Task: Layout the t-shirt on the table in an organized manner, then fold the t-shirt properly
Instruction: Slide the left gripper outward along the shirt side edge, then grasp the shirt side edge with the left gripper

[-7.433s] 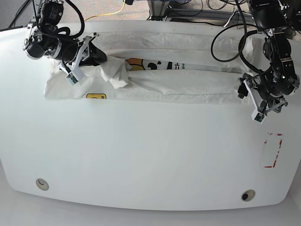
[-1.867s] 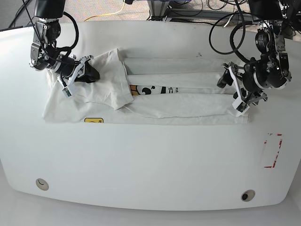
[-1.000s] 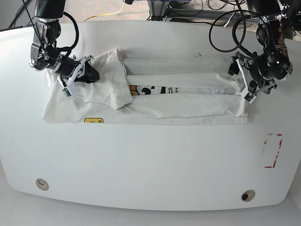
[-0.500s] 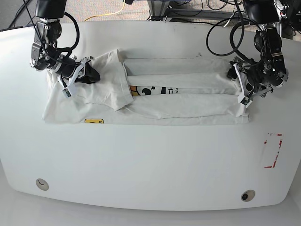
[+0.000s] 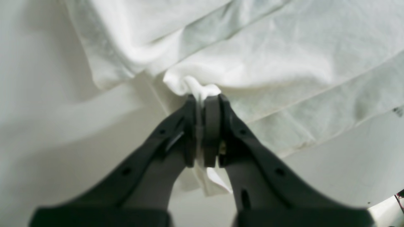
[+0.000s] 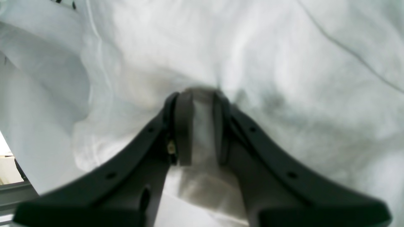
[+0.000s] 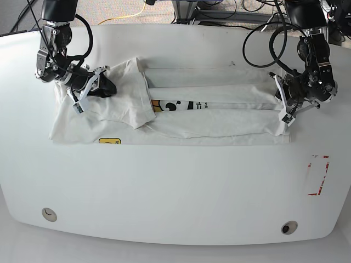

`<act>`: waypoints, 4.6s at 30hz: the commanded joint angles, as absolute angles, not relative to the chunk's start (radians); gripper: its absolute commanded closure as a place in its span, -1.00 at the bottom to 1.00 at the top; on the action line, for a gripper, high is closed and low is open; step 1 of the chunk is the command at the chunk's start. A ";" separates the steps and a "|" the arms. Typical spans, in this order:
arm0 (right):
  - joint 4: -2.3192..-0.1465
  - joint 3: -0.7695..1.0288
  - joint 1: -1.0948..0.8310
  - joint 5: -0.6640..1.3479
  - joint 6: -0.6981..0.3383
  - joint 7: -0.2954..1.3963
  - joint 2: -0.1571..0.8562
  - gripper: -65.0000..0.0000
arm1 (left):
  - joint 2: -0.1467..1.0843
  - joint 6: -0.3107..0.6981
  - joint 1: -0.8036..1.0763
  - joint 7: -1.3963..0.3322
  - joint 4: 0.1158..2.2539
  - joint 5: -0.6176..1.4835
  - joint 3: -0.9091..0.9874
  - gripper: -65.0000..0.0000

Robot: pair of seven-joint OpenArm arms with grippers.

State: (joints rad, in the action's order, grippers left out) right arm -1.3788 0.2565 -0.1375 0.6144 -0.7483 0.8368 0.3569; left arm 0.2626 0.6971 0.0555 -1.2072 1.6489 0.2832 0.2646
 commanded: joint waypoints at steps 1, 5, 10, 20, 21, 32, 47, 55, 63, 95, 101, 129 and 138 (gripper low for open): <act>-1.362 0.251 -0.157 0.481 -0.698 0.955 0.360 0.60 | 0.292 0.698 0.042 -1.199 1.664 0.286 0.269 1.00; -1.362 0.251 -0.157 0.481 -0.698 0.955 0.360 0.60 | 0.312 0.698 0.041 -1.199 1.673 0.289 0.288 1.00; -1.362 0.251 -0.157 0.481 -0.698 0.955 0.360 0.60 | 0.332 0.698 0.028 -1.199 1.673 0.288 0.312 1.00; -1.360 0.251 -0.159 0.481 -0.698 0.955 0.360 0.60 | 0.386 0.698 -0.012 -1.199 1.639 0.286 0.325 0.99; -1.360 0.251 -0.159 0.481 -0.698 0.955 0.360 0.60 | 0.394 0.698 -0.027 -1.199 1.632 0.286 0.325 0.99; -1.360 0.251 -0.159 0.481 -0.698 0.955 0.360 0.60 | 0.438 0.698 -0.050 -1.199 1.581 0.294 0.320 0.93; -1.360 0.251 -0.159 0.481 -0.698 0.955 0.358 0.60 | 0.509 0.698 -0.053 -1.198 1.595 0.295 0.363 -0.07; -1.360 0.251 -0.159 0.481 -0.698 0.955 0.358 0.60 | 0.504 0.698 -0.073 -1.204 1.676 0.358 0.472 -0.08; -1.360 0.251 -0.159 0.481 -0.698 0.955 0.357 0.60 | 0.473 0.698 -0.071 -1.204 1.650 0.470 0.578 -0.08; -1.360 0.251 -0.159 0.481 -0.698 0.955 0.337 0.60 | 0.424 0.698 -0.142 -1.198 1.158 0.874 0.587 -0.09; -1.360 0.251 -0.157 0.481 -0.698 0.955 0.337 0.60 | 0.407 0.698 -0.154 -1.198 1.130 0.874 0.530 -0.09; -1.360 0.251 -0.156 0.481 -0.698 0.954 0.337 0.60 | 0.303 0.698 -0.189 -1.106 1.030 0.846 0.444 -0.08; -1.360 0.251 -0.153 0.481 -0.698 0.954 0.337 0.60 | 0.282 0.698 -0.191 -1.078 1.029 0.845 0.433 -0.06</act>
